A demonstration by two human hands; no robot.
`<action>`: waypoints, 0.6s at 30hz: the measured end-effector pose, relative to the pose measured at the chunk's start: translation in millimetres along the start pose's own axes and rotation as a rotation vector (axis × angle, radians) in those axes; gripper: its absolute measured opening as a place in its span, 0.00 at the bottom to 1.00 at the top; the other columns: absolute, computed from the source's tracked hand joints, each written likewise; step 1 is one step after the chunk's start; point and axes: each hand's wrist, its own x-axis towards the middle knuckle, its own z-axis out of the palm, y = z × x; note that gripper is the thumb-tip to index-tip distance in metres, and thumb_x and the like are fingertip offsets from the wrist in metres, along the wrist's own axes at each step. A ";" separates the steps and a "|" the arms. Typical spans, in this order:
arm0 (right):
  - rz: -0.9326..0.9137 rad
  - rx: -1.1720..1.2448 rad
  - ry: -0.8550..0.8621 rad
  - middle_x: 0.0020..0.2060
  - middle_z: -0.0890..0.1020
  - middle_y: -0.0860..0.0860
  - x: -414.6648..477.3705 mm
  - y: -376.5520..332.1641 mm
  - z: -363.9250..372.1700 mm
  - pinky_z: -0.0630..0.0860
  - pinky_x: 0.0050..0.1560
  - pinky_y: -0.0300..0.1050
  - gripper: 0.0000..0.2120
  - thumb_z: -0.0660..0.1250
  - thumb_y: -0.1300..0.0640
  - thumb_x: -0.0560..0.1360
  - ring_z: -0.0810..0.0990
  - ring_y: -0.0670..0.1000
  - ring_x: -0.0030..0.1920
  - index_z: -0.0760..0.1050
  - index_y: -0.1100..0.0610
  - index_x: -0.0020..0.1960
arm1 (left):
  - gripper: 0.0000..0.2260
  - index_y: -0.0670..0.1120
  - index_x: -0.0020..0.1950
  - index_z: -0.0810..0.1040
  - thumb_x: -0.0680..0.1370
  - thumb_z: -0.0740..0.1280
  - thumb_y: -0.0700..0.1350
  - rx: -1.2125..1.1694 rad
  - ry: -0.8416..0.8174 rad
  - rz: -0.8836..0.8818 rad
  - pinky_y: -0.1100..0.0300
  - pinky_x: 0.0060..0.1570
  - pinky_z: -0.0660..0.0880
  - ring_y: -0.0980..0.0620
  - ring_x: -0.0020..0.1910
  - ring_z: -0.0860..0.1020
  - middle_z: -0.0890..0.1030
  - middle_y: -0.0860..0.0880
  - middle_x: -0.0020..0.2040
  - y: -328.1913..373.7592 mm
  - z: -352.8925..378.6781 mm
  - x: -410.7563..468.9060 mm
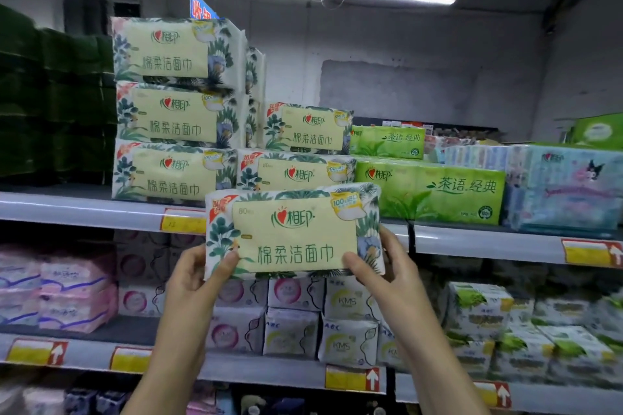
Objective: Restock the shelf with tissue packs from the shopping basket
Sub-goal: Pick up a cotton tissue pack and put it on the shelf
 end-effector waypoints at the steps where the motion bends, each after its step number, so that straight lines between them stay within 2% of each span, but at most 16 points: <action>1: 0.002 -0.007 0.009 0.53 0.70 0.22 2.9 -2.5 4.3 0.72 0.50 0.26 0.24 0.71 0.44 0.70 0.69 0.21 0.53 0.64 0.29 0.58 | 0.12 0.47 0.51 0.77 0.70 0.70 0.49 -0.004 -0.005 0.010 0.59 0.52 0.74 0.53 0.52 0.81 0.84 0.50 0.49 0.0 -2.9 6.9; 3: -0.008 -0.008 0.023 0.46 0.65 0.18 10.6 -7.0 13.0 0.70 0.40 0.22 0.23 0.70 0.47 0.71 0.65 0.15 0.43 0.61 0.27 0.53 | 0.13 0.46 0.52 0.78 0.70 0.70 0.48 -0.017 -0.018 0.022 0.59 0.53 0.73 0.52 0.53 0.81 0.84 0.49 0.51 1.5 -7.7 20.6; 5: -0.022 0.004 0.033 0.45 0.67 0.18 19.0 -10.6 19.3 0.69 0.41 0.25 0.24 0.71 0.48 0.71 0.65 0.15 0.41 0.60 0.27 0.52 | 0.13 0.47 0.51 0.78 0.69 0.72 0.49 -0.030 -0.036 0.032 0.59 0.52 0.73 0.50 0.55 0.80 0.84 0.49 0.52 5.3 -11.8 34.6; 8: -0.051 0.039 0.040 0.44 0.74 0.19 33.0 -20.3 24.7 0.70 0.47 0.31 0.23 0.71 0.47 0.69 0.73 0.23 0.48 0.64 0.28 0.55 | 0.20 0.50 0.50 0.79 0.63 0.78 0.56 -0.051 -0.071 0.049 0.56 0.55 0.73 0.49 0.56 0.80 0.83 0.49 0.53 20.0 -17.1 57.8; 11: -0.133 0.036 0.092 0.51 0.80 0.29 50.8 -42.0 27.4 0.74 0.54 0.37 0.22 0.72 0.47 0.68 0.79 0.36 0.55 0.70 0.34 0.59 | 0.25 0.48 0.56 0.79 0.64 0.77 0.57 -0.041 -0.134 0.096 0.54 0.61 0.73 0.51 0.58 0.80 0.82 0.48 0.57 43.9 -16.2 86.0; 13: -0.190 0.030 0.137 0.51 0.81 0.32 66.1 -58.7 26.1 0.75 0.55 0.37 0.21 0.72 0.48 0.68 0.79 0.37 0.55 0.71 0.37 0.58 | 0.26 0.48 0.57 0.79 0.64 0.76 0.58 0.000 -0.173 0.130 0.55 0.61 0.74 0.53 0.57 0.80 0.81 0.50 0.57 60.4 -8.6 107.2; 15: -0.221 0.034 0.161 0.53 0.81 0.34 84.9 -70.9 22.2 0.76 0.59 0.43 0.21 0.72 0.48 0.67 0.79 0.39 0.57 0.71 0.36 0.58 | 0.27 0.47 0.59 0.78 0.65 0.74 0.58 0.023 -0.228 0.171 0.55 0.60 0.75 0.54 0.57 0.80 0.82 0.50 0.57 72.4 4.0 127.4; 18: -0.221 -0.023 0.163 0.60 0.76 0.35 115.1 -80.1 15.1 0.70 0.67 0.52 0.25 0.72 0.48 0.71 0.73 0.41 0.63 0.68 0.39 0.65 | 0.22 0.46 0.61 0.78 0.70 0.71 0.53 0.042 -0.278 0.206 0.58 0.59 0.76 0.57 0.55 0.81 0.83 0.51 0.56 83.5 22.9 154.2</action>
